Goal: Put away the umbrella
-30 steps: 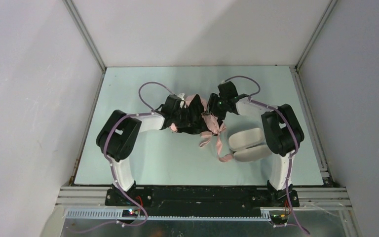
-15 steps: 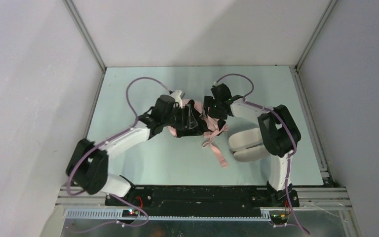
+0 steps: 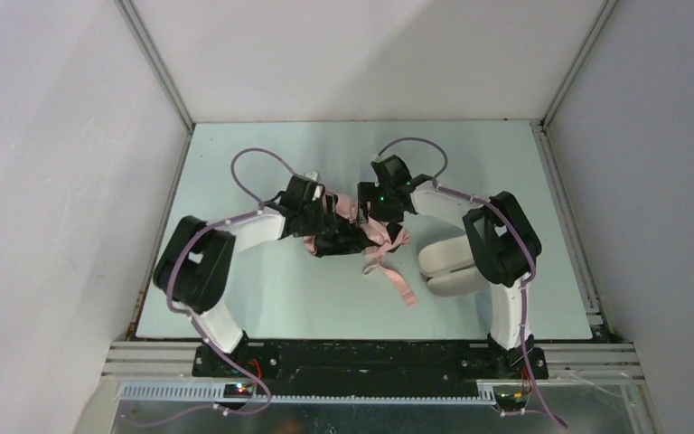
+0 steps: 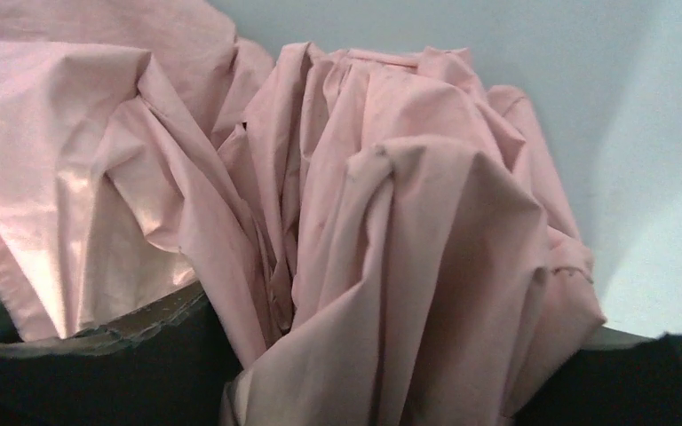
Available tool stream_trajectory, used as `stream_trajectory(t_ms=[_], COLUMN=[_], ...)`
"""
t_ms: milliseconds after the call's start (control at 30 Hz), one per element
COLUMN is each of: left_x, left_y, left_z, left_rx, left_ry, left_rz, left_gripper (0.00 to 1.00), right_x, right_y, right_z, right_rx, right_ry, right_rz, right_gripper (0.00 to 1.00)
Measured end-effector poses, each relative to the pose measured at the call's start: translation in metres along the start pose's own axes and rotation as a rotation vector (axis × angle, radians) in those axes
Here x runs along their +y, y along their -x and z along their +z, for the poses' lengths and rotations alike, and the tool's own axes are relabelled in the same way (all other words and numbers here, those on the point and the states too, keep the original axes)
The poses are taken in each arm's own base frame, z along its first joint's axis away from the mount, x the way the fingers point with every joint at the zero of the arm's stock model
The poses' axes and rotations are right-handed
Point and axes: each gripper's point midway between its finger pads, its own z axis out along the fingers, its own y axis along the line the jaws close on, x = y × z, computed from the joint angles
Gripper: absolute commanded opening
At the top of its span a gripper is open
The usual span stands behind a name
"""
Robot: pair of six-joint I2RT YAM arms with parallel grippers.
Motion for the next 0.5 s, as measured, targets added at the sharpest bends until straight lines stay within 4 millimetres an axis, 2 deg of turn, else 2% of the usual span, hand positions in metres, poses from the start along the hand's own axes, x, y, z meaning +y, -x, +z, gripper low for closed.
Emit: stream_trajectory(t_ms=[67,100,167,267,300,367,500], left_x=[0.002,-0.003,-0.014,-0.026,-0.03,-0.039,-0.044], left_y=[-0.008,-0.004,0.005,0.003,0.002,0.001,-0.009], left_z=[0.015,0.02,0.026,0.035,0.036,0.036,0.035], left_rx=[0.041,0.041,0.031,0.042,0.045,0.046,0.059], left_ry=[0.005,-0.012,-0.058,-0.116,-0.136,-0.176,-0.223], left_rz=[-0.003,-0.002,-0.004,-0.001,-0.002,-0.001,-0.002], left_gripper=[0.67,0.61,0.56,0.48,0.47,0.45,0.45], right_x=[0.011,0.014,0.021,0.033,0.037,0.042,0.044], right_y=[-0.007,-0.01,-0.013,-0.017,-0.019,-0.023,-0.029], right_z=[0.003,0.005,0.004,-0.001,-0.003,-0.01,-0.027], right_rx=[0.013,0.019,0.016,0.014,0.013,0.018,0.024], right_ry=[0.067,0.093,0.145,0.233,0.259,0.298,0.299], right_rz=[0.036,0.055,0.102,0.183,0.208,0.253,0.273], right_gripper=[0.75,0.75,0.77,0.82,0.91,0.97,0.99])
